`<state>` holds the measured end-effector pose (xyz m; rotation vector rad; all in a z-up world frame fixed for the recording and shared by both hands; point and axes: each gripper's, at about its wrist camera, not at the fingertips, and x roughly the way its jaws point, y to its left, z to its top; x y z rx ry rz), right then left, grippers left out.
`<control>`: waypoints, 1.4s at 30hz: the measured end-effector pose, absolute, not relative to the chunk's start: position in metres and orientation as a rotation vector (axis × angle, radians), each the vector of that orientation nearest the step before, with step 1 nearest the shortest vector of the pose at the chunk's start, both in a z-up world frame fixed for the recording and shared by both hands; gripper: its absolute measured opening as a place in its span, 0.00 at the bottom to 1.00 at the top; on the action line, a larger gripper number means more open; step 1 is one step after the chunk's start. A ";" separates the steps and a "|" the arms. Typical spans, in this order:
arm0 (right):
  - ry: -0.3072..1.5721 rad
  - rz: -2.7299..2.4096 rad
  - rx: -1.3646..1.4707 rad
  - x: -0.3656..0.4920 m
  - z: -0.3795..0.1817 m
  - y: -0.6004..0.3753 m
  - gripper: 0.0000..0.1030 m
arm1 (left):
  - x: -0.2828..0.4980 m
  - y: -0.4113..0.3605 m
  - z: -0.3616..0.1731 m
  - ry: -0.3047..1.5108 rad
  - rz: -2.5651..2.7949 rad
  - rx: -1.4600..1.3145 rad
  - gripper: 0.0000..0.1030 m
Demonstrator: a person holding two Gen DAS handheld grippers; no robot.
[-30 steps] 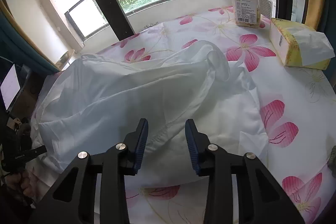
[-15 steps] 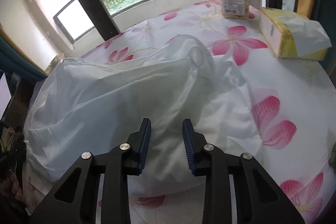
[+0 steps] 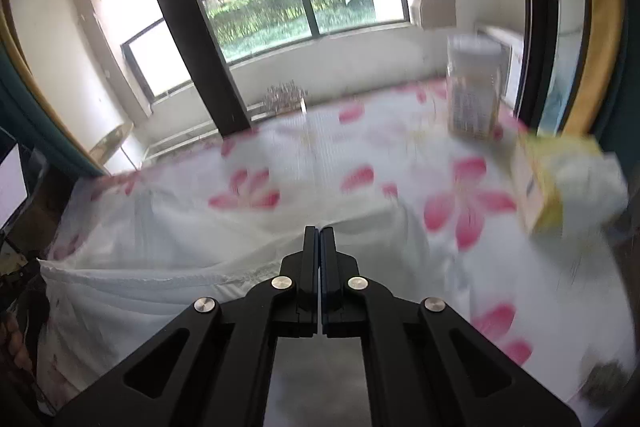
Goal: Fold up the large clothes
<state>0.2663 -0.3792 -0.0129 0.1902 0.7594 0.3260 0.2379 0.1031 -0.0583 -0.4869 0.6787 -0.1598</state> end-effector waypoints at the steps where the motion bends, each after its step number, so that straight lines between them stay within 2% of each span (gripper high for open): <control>1: 0.752 0.330 0.185 0.271 -0.009 -0.378 0.00 | 0.244 0.106 -0.056 0.670 -0.161 -0.482 0.01; 10: 0.759 0.333 0.148 0.321 -0.009 -0.351 0.00 | 0.292 0.121 -0.061 0.667 -0.146 -0.455 0.01; 21: 0.833 0.308 0.105 0.352 -0.033 -0.329 0.01 | 0.336 0.145 -0.099 0.777 -0.050 -0.497 0.02; 23: 0.843 0.303 0.095 0.353 -0.036 -0.329 0.01 | 0.336 0.151 -0.102 0.797 -0.047 -0.516 0.06; 24: 0.841 0.303 0.095 0.353 -0.036 -0.330 0.03 | 0.333 0.153 -0.101 0.801 -0.041 -0.518 0.09; 26: 0.818 0.297 0.085 0.349 -0.031 -0.331 0.12 | 0.325 0.155 -0.096 0.795 -0.033 -0.504 0.31; 28: 0.787 0.279 0.061 0.343 -0.023 -0.331 0.42 | 0.314 0.155 -0.090 0.792 -0.033 -0.486 0.37; 30: 0.760 0.265 0.052 0.337 -0.017 -0.333 0.51 | 0.303 0.156 -0.089 0.801 -0.032 -0.467 0.38; 37: 0.761 0.284 0.026 0.317 -0.019 -0.333 0.51 | 0.274 0.155 -0.102 0.849 -0.039 -0.421 0.38; 40: 0.781 0.264 -0.012 0.316 -0.031 -0.331 0.51 | 0.276 0.155 -0.119 0.896 -0.031 -0.408 0.45; 42: 0.830 0.243 -0.052 0.322 -0.047 -0.328 0.51 | 0.282 0.157 -0.132 0.934 -0.004 -0.403 0.46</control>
